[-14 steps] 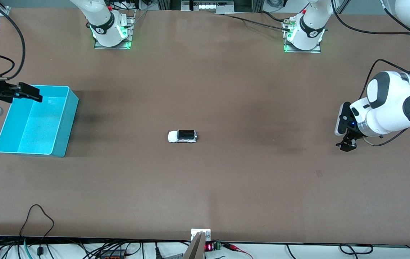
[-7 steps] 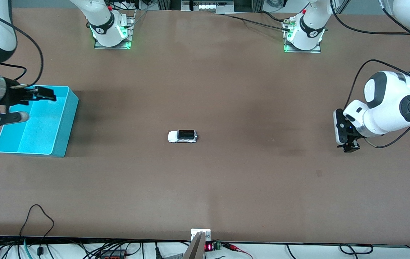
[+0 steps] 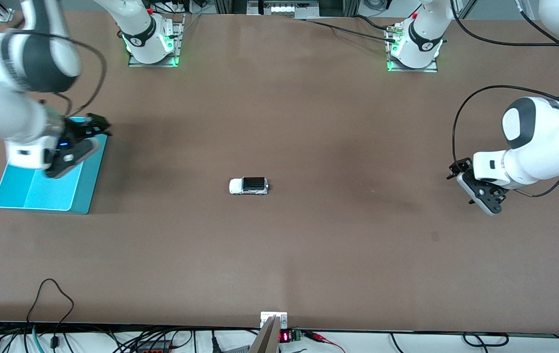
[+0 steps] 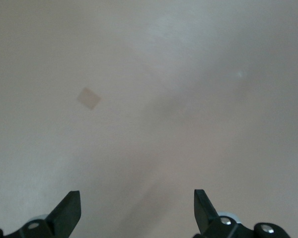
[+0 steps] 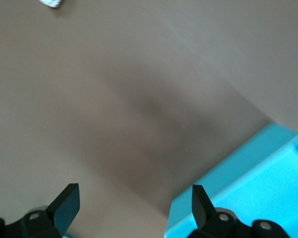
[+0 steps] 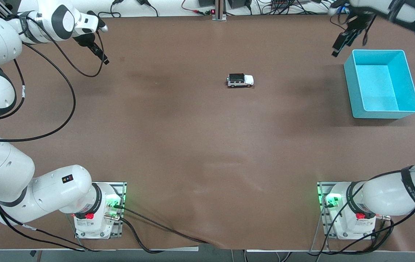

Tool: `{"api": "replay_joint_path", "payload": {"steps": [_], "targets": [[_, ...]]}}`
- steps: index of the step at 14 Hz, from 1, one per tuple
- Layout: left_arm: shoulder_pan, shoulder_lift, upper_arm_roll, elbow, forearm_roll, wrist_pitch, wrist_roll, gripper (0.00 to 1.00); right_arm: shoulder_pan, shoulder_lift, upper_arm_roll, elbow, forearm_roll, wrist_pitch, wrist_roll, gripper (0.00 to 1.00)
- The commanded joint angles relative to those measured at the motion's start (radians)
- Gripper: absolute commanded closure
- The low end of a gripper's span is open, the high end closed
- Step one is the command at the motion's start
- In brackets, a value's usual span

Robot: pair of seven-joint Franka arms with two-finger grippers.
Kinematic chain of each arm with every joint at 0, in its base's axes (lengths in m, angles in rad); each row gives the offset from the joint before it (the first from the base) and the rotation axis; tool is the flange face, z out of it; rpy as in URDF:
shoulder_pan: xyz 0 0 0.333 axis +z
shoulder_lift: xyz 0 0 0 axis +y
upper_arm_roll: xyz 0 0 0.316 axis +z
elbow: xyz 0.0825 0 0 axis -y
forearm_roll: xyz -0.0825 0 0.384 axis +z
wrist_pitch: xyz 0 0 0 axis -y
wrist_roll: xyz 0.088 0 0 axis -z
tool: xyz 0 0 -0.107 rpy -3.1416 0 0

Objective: Wind and store white jeep toy
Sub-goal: 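Reach the right gripper to the jeep while the left gripper withdraws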

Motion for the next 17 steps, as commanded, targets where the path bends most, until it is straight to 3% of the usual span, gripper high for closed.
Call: {"api": "replay_joint_path", "payload": {"steps": [1, 4, 7, 11, 17], "targets": [[-0.007, -0.015, 0.006, 0.016, -0.015, -0.015, -0.175, 0.00, 0.069, -0.083, -0.004, -0.181, 0.006, 0.172, -0.246, 0.00], [-0.016, -0.031, 0.033, 0.036, -0.015, -0.044, -0.250, 0.00, 0.173, -0.040, -0.005, -0.185, 0.006, 0.191, -0.333, 0.00], [-0.135, -0.039, 0.162, 0.114, -0.015, -0.154, -0.340, 0.00, 0.293, 0.049, -0.005, -0.180, 0.006, 0.291, -0.328, 0.00], [-0.158, -0.090, 0.167, 0.153, -0.009, -0.218, -0.569, 0.00, 0.396, 0.168, -0.005, -0.154, 0.006, 0.476, -0.312, 0.00], [-0.160, -0.145, 0.182, 0.165, 0.025, -0.219, -0.699, 0.00, 0.444, 0.322, -0.005, 0.051, -0.010, 0.497, -0.319, 0.00]]}}
